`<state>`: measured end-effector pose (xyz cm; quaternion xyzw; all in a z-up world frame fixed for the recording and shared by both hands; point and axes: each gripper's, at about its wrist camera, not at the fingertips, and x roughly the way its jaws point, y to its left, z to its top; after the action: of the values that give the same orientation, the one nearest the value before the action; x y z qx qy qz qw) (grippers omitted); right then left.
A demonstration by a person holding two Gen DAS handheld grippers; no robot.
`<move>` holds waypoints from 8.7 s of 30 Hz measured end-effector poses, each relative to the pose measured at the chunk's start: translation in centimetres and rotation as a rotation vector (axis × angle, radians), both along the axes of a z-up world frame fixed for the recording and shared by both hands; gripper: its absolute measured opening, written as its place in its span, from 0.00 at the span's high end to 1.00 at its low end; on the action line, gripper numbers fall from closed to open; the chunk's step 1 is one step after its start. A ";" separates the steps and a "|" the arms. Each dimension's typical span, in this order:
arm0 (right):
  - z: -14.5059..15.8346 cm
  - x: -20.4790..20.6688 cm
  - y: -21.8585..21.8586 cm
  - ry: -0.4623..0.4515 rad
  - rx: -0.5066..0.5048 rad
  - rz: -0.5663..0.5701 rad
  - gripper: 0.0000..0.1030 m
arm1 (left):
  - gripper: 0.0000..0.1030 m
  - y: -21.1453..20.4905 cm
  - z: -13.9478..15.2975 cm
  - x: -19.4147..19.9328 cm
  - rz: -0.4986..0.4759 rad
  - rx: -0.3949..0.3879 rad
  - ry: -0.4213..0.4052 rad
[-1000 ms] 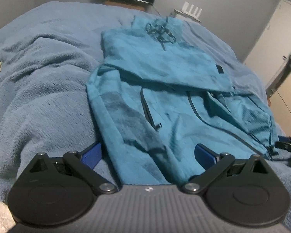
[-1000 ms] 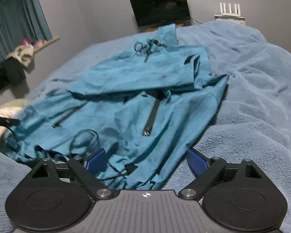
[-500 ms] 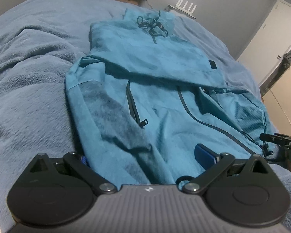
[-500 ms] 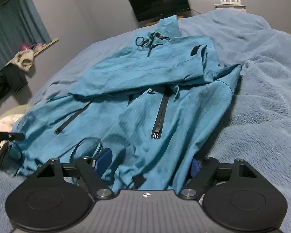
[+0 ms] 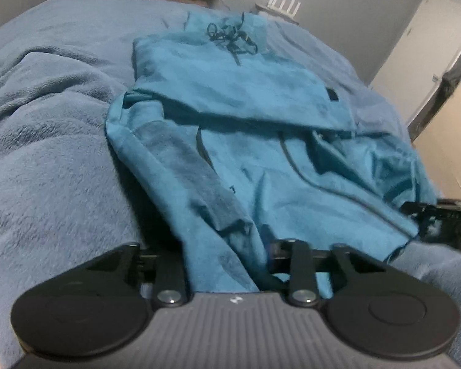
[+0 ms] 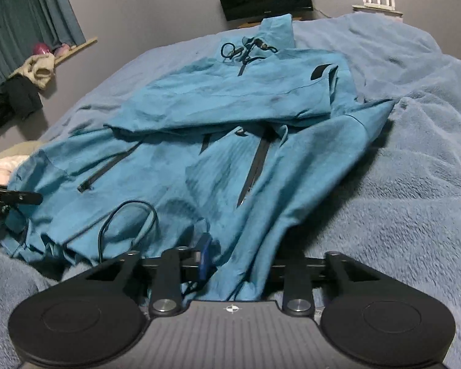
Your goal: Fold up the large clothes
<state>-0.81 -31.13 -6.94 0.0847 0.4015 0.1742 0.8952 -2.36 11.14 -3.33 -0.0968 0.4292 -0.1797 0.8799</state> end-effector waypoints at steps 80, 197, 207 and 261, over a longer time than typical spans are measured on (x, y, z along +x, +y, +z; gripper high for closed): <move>-8.0 44.3 -3.8 -0.205 -0.154 -0.464 0.37 | 0.14 -2.1 -7.0 38.4 0.350 0.402 -0.069; -2.2 11.7 -5.1 -0.180 0.316 -0.592 0.81 | 0.70 -0.7 -1.1 7.5 0.438 -0.103 -0.059; -0.8 10.4 -5.0 -0.208 0.353 -0.626 0.45 | 0.60 0.8 2.9 5.6 0.489 -0.130 -0.049; -1.1 30.3 7.3 -0.260 -0.095 -0.175 0.29 | 0.14 -11.7 -2.2 29.7 0.232 0.273 -0.134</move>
<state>29.48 -23.85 -8.06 0.0537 0.2809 0.0859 0.9544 27.30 -0.54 -5.53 -0.0130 0.3762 -0.0233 0.9261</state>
